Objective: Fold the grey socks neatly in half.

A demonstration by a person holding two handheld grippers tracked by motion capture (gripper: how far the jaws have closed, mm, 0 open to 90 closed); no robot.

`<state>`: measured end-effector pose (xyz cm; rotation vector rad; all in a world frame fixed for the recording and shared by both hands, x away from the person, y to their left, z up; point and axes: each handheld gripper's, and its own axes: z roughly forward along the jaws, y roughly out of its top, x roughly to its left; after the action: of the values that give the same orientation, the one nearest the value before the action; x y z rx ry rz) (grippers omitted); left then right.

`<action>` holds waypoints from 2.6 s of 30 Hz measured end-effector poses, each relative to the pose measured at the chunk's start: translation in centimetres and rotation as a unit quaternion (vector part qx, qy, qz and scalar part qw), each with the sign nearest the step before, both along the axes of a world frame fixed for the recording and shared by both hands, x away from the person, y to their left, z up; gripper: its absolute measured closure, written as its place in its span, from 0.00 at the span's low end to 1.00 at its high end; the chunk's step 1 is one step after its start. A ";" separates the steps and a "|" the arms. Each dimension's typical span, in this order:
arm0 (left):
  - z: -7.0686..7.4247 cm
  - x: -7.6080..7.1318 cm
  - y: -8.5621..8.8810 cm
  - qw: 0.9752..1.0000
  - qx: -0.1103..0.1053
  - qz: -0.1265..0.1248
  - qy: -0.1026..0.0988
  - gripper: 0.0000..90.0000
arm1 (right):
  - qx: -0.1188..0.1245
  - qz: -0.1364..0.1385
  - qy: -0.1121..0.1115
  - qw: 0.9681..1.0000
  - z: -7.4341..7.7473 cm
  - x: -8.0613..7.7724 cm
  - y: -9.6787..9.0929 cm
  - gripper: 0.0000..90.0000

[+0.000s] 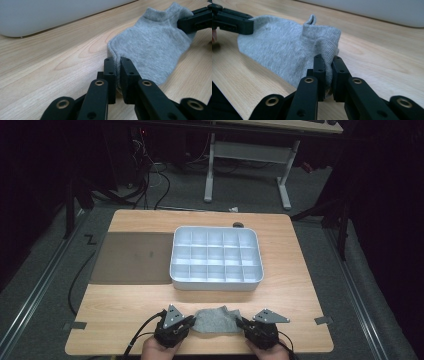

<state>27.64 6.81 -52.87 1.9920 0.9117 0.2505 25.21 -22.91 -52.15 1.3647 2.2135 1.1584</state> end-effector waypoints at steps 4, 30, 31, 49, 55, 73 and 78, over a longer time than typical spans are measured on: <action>-0.1 0.0 -0.6 1.000 0.000 -0.008 0.003 0.90 | 0.006 -0.008 0.003 1.000 0.4 0.3 -1.2 0.94; 0.3 1.4 -9.0 0.997 0.055 -0.050 -0.018 0.94 | 0.006 -0.005 0.013 1.000 0.0 0.7 -1.4 0.93; 0.1 1.4 -9.1 0.997 0.058 -0.052 -0.014 0.94 | 0.006 -0.005 0.011 1.000 0.0 0.7 -1.4 0.93; -0.2 -0.5 -10.8 0.995 0.056 -0.077 -0.014 0.94 | 0.047 0.008 -0.025 0.999 2.5 -0.2 -0.5 0.92; 0.7 -0.8 -8.9 0.997 0.030 -0.067 -0.029 0.85 | 0.043 0.005 -0.028 0.999 2.5 -0.2 -0.8 0.92; -0.4 2.4 -2.5 0.999 0.025 -0.003 0.022 0.92 | 0.034 0.006 -0.023 0.999 2.4 0.0 -0.7 0.92; -0.4 2.4 -3.0 0.999 0.020 -0.018 0.028 0.94 | 0.028 0.014 -0.023 0.999 2.7 0.3 -0.2 0.92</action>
<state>30.01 3.80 -53.29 2.0589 0.9114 0.1939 25.46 -23.10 -49.50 1.3180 2.1902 1.2590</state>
